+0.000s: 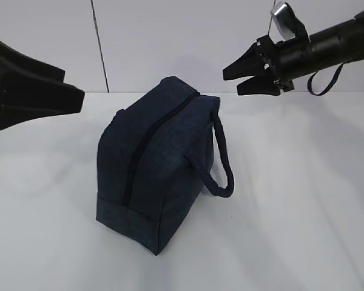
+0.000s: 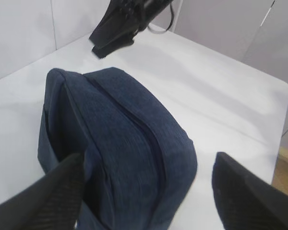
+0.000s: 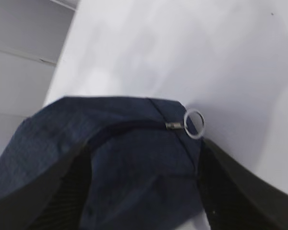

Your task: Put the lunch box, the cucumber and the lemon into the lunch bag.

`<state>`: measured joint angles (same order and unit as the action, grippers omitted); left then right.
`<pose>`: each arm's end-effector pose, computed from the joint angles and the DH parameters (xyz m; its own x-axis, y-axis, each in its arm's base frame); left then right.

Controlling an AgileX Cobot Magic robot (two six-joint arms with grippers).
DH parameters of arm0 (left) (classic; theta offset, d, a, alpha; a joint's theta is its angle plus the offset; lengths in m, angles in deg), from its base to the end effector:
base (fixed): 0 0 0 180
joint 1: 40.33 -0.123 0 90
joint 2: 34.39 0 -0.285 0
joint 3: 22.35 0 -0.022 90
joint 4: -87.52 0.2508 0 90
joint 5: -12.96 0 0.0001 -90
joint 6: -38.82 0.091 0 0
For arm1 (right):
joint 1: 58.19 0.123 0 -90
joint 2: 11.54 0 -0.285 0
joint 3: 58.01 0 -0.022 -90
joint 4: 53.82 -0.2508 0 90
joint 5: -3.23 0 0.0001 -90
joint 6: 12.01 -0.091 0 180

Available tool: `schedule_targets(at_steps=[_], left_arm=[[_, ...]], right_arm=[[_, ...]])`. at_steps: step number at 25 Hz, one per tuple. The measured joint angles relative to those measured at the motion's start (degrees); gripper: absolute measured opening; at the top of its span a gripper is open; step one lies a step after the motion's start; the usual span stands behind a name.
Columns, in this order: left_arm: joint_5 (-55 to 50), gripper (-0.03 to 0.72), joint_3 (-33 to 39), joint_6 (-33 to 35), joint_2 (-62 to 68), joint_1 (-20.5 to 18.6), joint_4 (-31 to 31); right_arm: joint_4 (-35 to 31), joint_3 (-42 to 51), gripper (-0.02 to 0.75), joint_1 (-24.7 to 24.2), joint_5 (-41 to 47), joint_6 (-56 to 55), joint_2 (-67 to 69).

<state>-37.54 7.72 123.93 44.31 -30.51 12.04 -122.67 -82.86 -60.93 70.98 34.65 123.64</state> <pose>0.2227 -0.1076 0.3073 -0.3378 0.2587 -0.9049 0.8498 0.4972 -0.1751 0.4699 0.0562 0.2169 -0.8639 0.0213 -0.5033 -0.4187 0.5251 0.7409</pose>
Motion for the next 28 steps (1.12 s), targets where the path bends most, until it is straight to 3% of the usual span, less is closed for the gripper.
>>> schedule_targets(at_steps=[7,12,14,18,22,28], left_arm=[[-1.5,0.59,0.0,-25.5,-11.7,0.0,19.0],[-4.6,0.59,0.0,-51.0,-20.9,0.0,36.1],[-6.9,0.59,0.0,-57.1,-24.3,0.0,39.9],[-10.9,0.59,0.0,-67.3,-33.1,0.4,46.8],[-13.5,0.59,0.0,-76.9,-39.8,2.2,56.6],[-17.6,0.585,0.0,-79.7,-47.6,3.3,62.1]], right_arm=[[24.8,0.1,0.541,2.4,1.2,-14.2,-14.5],[37.2,0.1,0.541,6.3,2.5,-23.0,-28.0],[41.1,0.3,0.541,8.2,2.9,-26.0,-33.1],[43.5,4.6,0.541,10.4,3.4,-29.9,-45.3],[44.5,14.7,0.541,10.5,3.7,-31.8,-61.2],[50.9,34.9,0.541,10.5,0.8,-32.8,-90.8]])
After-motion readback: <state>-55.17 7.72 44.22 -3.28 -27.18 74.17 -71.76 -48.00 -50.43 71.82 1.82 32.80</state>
